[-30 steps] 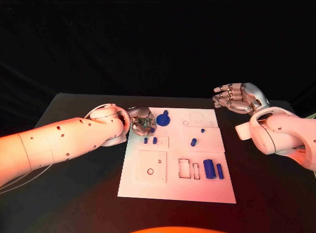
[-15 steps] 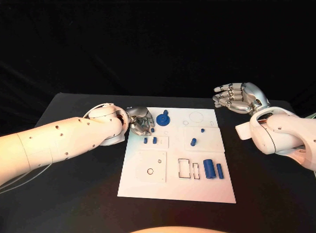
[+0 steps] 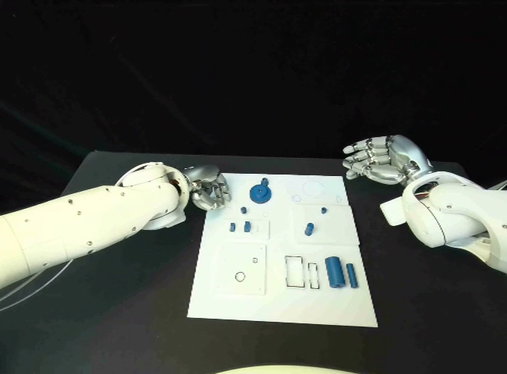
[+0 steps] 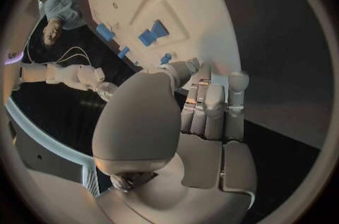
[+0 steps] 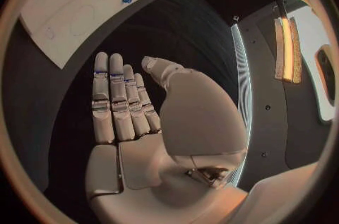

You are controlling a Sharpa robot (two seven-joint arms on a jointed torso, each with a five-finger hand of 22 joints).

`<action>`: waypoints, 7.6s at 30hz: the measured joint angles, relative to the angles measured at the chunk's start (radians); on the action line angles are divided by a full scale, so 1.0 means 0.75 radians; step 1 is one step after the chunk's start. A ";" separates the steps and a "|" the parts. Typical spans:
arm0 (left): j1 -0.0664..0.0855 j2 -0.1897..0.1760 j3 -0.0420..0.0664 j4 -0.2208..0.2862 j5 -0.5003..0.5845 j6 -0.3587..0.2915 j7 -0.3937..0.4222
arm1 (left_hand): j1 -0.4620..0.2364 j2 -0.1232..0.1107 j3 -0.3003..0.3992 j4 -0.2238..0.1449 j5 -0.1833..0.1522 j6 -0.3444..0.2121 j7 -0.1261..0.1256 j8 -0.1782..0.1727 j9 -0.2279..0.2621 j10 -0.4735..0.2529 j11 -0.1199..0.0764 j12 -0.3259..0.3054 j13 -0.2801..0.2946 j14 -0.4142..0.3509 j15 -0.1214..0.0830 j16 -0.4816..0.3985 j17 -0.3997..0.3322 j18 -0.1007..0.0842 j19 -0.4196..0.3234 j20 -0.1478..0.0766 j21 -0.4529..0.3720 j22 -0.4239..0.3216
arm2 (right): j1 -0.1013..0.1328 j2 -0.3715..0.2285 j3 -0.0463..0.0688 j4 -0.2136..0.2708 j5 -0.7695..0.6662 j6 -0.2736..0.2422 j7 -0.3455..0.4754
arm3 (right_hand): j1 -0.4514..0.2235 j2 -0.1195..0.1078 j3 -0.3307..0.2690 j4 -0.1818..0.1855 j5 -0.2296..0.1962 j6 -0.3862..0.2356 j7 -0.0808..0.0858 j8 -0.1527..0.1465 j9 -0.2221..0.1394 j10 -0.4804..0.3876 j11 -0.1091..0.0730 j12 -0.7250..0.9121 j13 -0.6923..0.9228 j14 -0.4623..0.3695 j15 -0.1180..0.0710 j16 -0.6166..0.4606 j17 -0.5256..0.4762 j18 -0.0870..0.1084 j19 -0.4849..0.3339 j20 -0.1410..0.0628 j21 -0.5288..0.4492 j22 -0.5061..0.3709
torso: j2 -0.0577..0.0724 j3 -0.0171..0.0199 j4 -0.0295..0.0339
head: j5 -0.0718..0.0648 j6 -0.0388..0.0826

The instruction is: Assemble the parts on the task board

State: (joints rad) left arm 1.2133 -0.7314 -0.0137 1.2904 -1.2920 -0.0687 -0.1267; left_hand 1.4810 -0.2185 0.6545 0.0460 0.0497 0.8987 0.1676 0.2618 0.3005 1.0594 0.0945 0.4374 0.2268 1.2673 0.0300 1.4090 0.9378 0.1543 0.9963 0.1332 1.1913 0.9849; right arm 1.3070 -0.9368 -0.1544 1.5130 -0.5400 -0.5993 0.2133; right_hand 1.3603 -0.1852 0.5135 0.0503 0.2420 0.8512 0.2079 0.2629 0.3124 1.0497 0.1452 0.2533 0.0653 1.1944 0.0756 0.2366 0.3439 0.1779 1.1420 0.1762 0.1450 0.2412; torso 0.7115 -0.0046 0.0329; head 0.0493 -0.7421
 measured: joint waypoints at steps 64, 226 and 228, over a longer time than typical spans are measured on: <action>0.007 -0.223 0.028 0.182 1.406 -0.123 0.521 | -0.073 0.056 -0.019 -0.030 0.000 -0.021 0.026 0.072 0.017 -0.149 0.036 0.071 0.004 -0.284 0.027 -0.317 -0.566 0.023 -0.235 0.020 -0.212 -0.227 | -0.097 0.150 0.002 -0.048 -1.399 0.391 -0.530 | -0.044 -0.059 0.118 0.001 -0.005 0.214 -0.087 -0.051 0.026 0.263 -0.100 -0.196 0.038 0.360 -0.109 1.417 1.132 -0.125 0.395 -0.125 1.445 1.315 | -0.001 -0.0001 0.0029 | -0.091 0.022; 0.007 -0.170 0.028 0.179 1.406 -0.123 0.479 | -0.079 0.051 -0.038 -0.026 0.000 -0.046 0.041 0.072 0.016 -0.159 0.046 0.071 -0.011 -0.284 0.027 -0.327 -0.573 0.021 -0.221 0.025 -0.243 -0.252 | -0.295 0.368 -0.009 0.225 -1.506 0.188 -0.604 | -0.066 0.002 0.193 -0.070 -0.010 0.288 -0.115 0.050 0.135 0.348 -0.126 -0.233 0.084 0.365 -0.132 1.479 1.152 -0.165 0.428 -0.130 1.683 1.422 | -0.001 -0.0010 0.0023 | 0.098 -0.077; 0.007 -0.170 0.028 0.179 1.406 -0.123 0.479 | -0.078 0.051 -0.038 -0.026 0.000 -0.046 0.041 0.072 0.016 -0.159 0.046 0.071 -0.011 -0.284 0.027 -0.327 -0.573 0.021 -0.221 0.025 -0.243 -0.252 | -0.296 0.369 -0.009 0.223 -1.506 0.190 -0.604 | -0.066 0.002 0.193 -0.070 -0.010 0.286 -0.114 0.050 0.136 0.348 -0.126 -0.233 0.084 0.365 -0.132 1.479 1.152 -0.165 0.428 -0.130 1.683 1.422 | -0.001 -0.0010 0.0024 | 0.098 -0.077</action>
State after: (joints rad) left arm 1.2185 -0.8589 0.0071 1.4246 -0.2376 -0.1609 0.2325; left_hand 1.4222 -0.1806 0.6263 0.0263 0.0497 0.8644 0.1983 0.3161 0.3127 0.9400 0.1288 0.4907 0.2187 1.0542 0.0501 1.1637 0.5077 0.1702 0.8307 0.1520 1.0093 0.7957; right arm 1.0852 -0.6600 -0.1612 1.6801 -1.6694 -0.4565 -0.2396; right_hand 1.3111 -0.1840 0.6582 -0.0023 0.2343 1.0658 0.1224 0.3003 0.4141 1.3106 0.0505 0.0788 0.1281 1.4685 -0.0234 1.3459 1.2078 0.0538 1.4626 0.0787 1.4075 1.3075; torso 0.7108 -0.0054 0.0347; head 0.1230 -0.7999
